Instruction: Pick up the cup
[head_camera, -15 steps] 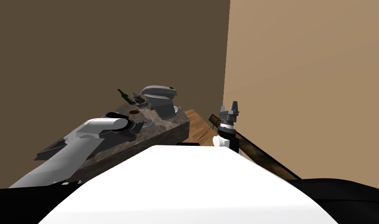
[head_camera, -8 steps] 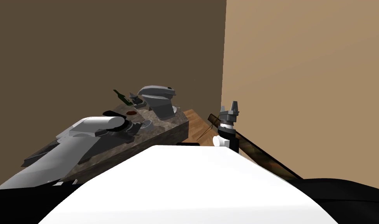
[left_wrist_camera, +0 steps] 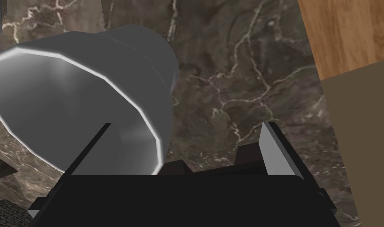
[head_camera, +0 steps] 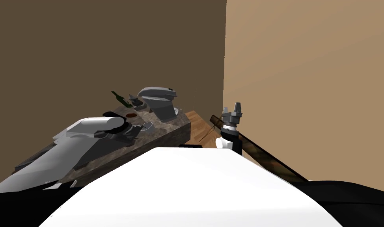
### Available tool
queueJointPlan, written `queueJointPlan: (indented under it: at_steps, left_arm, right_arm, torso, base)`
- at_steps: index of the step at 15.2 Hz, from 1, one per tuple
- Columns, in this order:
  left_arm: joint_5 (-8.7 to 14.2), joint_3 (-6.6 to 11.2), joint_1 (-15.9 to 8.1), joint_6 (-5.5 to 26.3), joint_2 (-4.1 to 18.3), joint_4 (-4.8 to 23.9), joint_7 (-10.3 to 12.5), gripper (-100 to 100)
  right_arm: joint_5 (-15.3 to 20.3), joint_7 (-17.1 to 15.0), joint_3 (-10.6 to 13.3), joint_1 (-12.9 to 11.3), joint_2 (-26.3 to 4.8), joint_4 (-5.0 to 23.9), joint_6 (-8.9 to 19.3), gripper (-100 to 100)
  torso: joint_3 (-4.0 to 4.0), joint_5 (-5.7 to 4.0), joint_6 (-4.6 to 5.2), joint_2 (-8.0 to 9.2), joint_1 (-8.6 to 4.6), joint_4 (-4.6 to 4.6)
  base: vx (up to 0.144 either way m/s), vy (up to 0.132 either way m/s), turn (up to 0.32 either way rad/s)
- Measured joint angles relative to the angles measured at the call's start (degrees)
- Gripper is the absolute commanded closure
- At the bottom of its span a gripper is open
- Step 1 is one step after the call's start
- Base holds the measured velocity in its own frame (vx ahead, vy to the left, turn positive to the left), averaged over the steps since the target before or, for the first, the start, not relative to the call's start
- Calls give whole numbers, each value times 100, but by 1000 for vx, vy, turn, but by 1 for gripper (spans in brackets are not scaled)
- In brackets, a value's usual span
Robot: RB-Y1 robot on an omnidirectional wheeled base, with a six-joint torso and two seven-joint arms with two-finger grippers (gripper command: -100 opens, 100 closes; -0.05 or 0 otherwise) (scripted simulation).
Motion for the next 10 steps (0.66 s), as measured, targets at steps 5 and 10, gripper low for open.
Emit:
queueJointPlan:
  at_steps: [5, 10]
  left_arm:
    - [-113, -95, -11, -184, -89, 139, -54, 100]
    - [-14, -5, 2, -56, -5, 8, -18, 100]
  right_arm:
    - [0, 0, 0, 0, 0, 0, 0, 0]
    - [0, 0, 0, 1, 0, 0, 0, 0]
  torso:
    - [1, 1, -8, 3, 0, -2]
    - [5, 11, -20, 10, 3, -1]
  base:
    - [-6, 6, -25]
    - [6, -7, 38]
